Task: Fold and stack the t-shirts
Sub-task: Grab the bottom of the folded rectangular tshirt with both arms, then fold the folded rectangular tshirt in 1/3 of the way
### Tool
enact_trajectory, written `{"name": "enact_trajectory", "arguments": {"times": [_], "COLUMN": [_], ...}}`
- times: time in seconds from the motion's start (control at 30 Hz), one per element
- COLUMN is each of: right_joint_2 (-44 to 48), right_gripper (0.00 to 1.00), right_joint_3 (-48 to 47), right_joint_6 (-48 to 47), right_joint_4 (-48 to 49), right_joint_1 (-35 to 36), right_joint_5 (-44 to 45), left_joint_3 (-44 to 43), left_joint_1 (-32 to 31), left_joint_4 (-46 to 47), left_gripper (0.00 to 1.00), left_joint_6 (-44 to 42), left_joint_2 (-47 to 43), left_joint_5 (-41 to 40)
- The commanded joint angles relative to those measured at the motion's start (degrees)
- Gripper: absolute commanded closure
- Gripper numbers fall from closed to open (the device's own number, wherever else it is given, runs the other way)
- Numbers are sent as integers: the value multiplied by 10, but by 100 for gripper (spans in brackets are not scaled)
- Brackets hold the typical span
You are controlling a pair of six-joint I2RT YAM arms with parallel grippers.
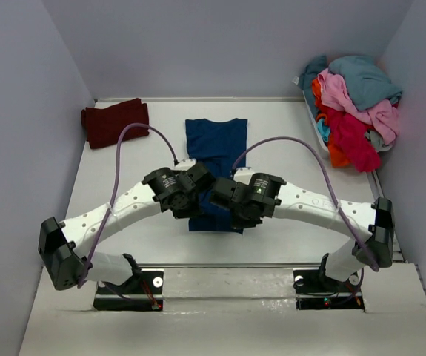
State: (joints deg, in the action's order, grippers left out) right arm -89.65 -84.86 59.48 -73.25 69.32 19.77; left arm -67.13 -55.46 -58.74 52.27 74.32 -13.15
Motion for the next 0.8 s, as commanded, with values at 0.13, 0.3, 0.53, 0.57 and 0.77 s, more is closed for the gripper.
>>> {"name": "enact_trajectory", "arguments": {"times": [0.13, 0.3, 0.53, 0.57, 0.77], "right_joint_2": [-72, -66, -91, -98, -140], "right_gripper": [93, 93, 93, 93, 93], "right_joint_3": [-58, -42, -49, -53, -84], "right_joint_6": [-57, -103, -169, -176, -218], "right_joint_4": [20, 73, 133, 138, 174], "right_joint_1": [-21, -88, -167, -175, -228], "right_joint_5": [77, 70, 64, 61, 55], "left_joint_3": [-97, -118, -148, -155, -180], "left_joint_1": [22, 93, 161, 172, 203], "left_joint_4": [54, 102, 160, 172, 201], "left_gripper": [94, 94, 94, 94, 94], "left_joint_6": [-80, -124, -183, -188, -207], "left_joint_2": [93, 135, 202, 211, 280], "left_joint_5": [-108, -112, -109, -108, -96]}}
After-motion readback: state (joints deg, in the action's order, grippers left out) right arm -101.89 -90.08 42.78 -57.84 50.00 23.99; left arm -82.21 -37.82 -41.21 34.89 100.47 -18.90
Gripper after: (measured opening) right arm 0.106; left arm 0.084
